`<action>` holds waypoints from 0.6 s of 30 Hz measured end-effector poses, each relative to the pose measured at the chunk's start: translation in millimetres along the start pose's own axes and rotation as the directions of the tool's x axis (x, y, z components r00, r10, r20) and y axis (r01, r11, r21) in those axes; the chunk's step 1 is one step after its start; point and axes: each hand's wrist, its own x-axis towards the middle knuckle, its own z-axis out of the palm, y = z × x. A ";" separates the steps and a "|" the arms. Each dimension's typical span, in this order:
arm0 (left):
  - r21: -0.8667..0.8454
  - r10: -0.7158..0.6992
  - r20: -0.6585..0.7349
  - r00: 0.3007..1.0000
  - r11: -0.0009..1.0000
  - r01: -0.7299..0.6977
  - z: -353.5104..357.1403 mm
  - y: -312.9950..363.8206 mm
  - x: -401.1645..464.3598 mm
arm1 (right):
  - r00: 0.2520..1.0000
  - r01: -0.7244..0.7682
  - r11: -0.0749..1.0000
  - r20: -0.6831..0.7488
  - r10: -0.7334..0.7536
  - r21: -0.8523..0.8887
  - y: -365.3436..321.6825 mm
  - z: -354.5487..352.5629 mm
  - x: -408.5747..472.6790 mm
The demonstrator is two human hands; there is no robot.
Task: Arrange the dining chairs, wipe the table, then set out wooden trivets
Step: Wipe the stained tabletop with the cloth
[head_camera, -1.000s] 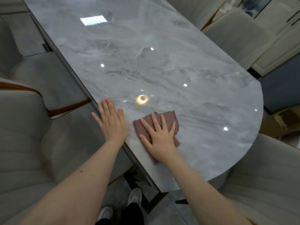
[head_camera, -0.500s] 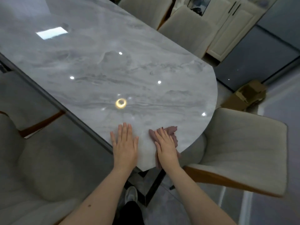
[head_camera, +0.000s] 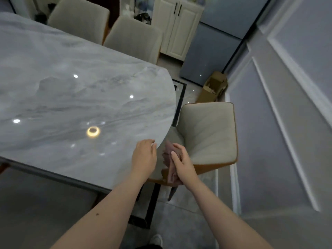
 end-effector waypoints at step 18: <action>-0.473 0.184 0.349 0.919 0.881 0.003 153.2 304.1 44.1 | 0.910 0.037 0.489 -0.232 0.344 0.871 -26.1 -288.1 12.0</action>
